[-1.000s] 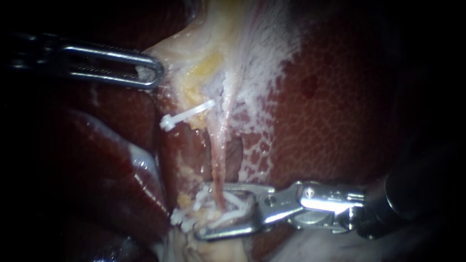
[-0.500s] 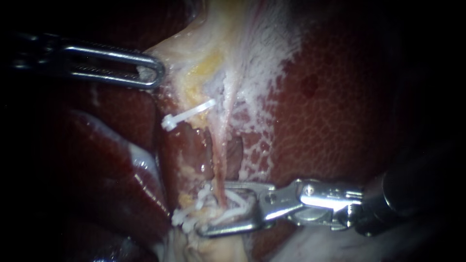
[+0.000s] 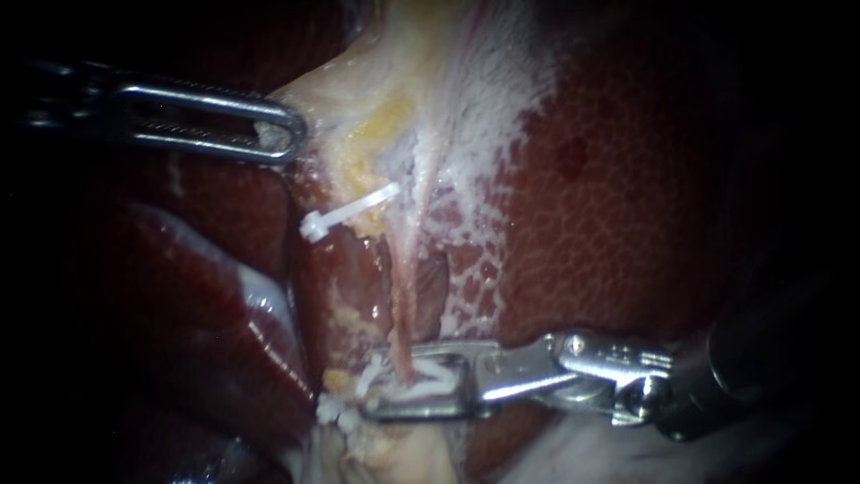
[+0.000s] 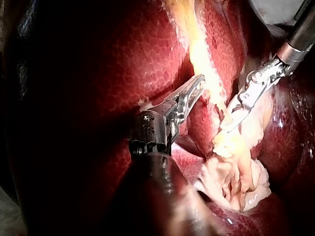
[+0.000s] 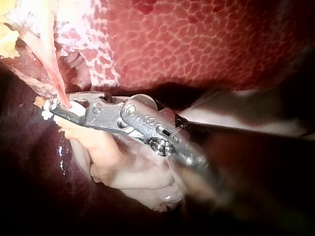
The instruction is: Clipping first clip right tube
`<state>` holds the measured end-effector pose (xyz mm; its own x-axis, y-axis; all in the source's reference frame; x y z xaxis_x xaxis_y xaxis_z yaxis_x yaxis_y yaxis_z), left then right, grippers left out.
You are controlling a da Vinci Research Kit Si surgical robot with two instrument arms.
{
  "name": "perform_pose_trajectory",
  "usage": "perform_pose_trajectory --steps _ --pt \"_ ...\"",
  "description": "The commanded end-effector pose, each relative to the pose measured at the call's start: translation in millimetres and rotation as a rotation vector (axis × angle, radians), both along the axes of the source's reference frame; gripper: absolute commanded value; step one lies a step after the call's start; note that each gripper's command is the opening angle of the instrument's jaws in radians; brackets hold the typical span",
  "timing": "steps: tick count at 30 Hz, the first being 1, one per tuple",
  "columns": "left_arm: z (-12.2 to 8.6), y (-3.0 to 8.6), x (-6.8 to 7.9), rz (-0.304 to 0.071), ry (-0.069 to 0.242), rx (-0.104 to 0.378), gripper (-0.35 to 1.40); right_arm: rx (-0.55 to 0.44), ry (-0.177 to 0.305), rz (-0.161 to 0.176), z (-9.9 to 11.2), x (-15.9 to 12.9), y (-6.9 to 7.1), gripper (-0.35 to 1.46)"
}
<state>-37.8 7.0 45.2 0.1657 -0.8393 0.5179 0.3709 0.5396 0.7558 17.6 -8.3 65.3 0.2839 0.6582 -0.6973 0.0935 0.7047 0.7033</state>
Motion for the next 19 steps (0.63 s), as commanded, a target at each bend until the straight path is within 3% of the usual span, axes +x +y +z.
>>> perform_pose_trajectory --steps 1,19 --pt "0.0 0.0 0.0 0.001 -0.001 0.0 -0.16 -0.001 -0.005 -0.004 0.0 0.0 0.0 -0.18" --pt "0.0 0.1 0.0 0.001 -0.001 0.0 -0.16 -0.003 -0.007 -0.006 0.1 0.0 -0.2 -0.18"
